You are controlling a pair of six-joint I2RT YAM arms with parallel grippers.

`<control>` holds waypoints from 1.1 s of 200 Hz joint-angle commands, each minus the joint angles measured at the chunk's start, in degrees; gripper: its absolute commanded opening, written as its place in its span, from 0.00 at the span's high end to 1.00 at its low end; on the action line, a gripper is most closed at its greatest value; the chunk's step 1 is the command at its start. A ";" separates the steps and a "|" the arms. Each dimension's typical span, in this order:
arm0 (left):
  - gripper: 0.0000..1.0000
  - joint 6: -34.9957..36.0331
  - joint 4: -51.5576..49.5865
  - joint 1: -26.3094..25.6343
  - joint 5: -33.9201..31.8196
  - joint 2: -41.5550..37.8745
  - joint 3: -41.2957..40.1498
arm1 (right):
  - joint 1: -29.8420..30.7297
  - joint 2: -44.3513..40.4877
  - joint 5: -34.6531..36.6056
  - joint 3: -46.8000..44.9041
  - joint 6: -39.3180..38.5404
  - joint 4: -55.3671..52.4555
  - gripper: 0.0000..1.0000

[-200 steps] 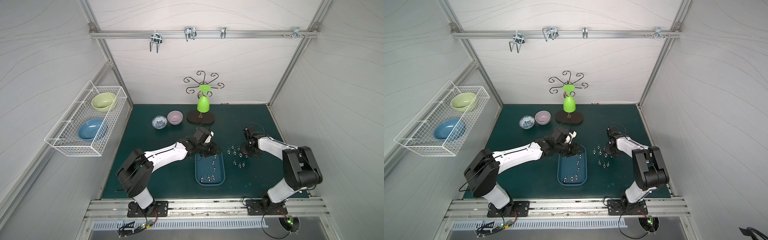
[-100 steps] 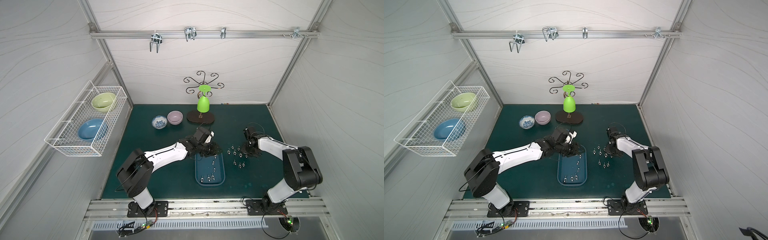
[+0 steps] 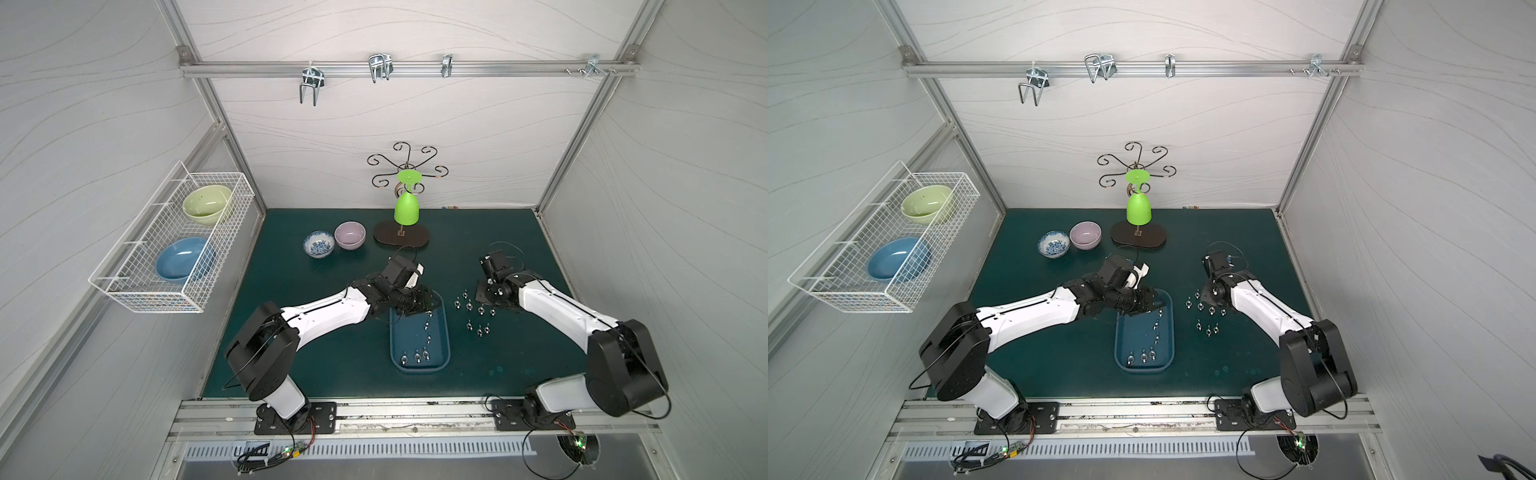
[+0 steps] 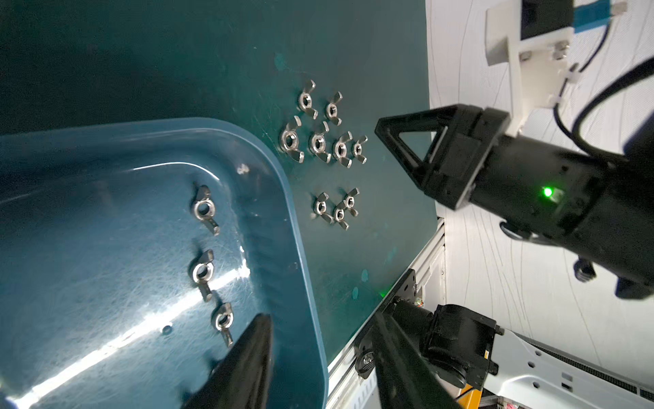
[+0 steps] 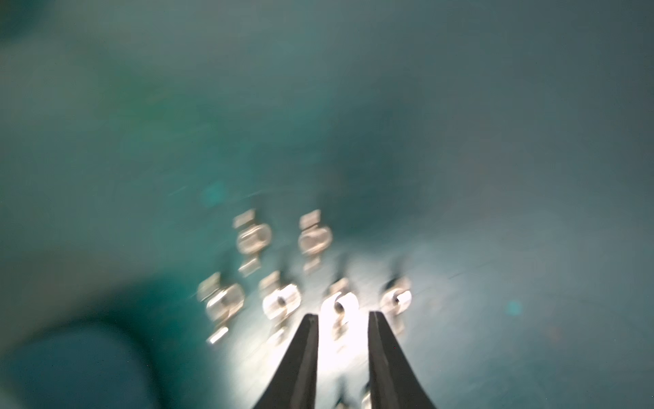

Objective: Take out the wing nut from the storage box
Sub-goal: Pick up the wing nut from the storage box.

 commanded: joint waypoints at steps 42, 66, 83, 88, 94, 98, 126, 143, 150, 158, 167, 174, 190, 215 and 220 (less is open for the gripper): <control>0.49 -4.38 0.27 13.08 -6.78 -14.77 -14.80 | 27.17 4.77 7.96 8.98 8.97 -5.63 0.72; 0.48 -4.52 -0.46 14.82 -7.74 -18.55 -18.12 | 30.05 9.77 7.05 11.04 11.74 -4.51 0.72; 0.48 -4.29 -0.84 14.87 -7.78 -19.75 -19.05 | 30.39 11.84 6.38 11.09 13.93 -3.01 0.72; 0.48 -4.15 -0.92 14.87 -7.75 -19.91 -19.21 | 30.45 12.29 6.31 10.99 14.64 -2.65 0.72; 0.48 -4.13 -0.93 14.91 -7.75 -20.03 -19.40 | 30.54 12.71 6.45 10.90 15.51 -2.30 0.72; 0.48 -4.13 -0.90 14.96 -7.75 -20.01 -19.51 | 30.51 13.10 6.44 10.86 15.91 -2.08 0.72; 0.48 -3.91 -0.10 14.96 -7.16 -19.81 -20.20 | 30.72 15.52 6.76 11.16 18.77 -2.01 0.70; 0.48 -3.71 0.52 14.96 -6.58 -19.29 -20.32 | 30.83 17.22 6.65 11.22 20.37 -2.19 0.68; 0.48 -3.61 0.65 14.96 -6.36 -19.05 -20.29 | 30.82 17.70 6.76 11.25 20.75 -2.31 0.68; 0.48 -3.44 0.83 15.05 -6.11 -18.84 -20.19 | 30.83 18.16 6.44 11.25 21.16 -2.16 0.68; 0.48 -3.31 0.92 15.05 -6.02 -18.66 -20.12 | 30.83 18.52 6.39 11.26 21.52 -2.30 0.68; 0.48 -3.11 0.96 15.13 -5.92 -18.57 -20.22 | 30.91 18.75 6.44 11.25 21.58 -2.23 0.68; 0.48 -2.92 1.09 15.31 -5.81 -18.38 -20.31 | 30.91 19.23 6.21 11.25 22.28 -2.49 0.68; 0.48 -2.81 1.60 15.57 -5.47 -18.07 -20.53 | 30.87 20.50 5.35 11.20 22.30 -1.59 0.68; 0.48 -2.81 1.75 15.62 -5.39 -18.04 -20.58 | 30.91 20.81 5.26 11.39 22.32 -1.57 0.68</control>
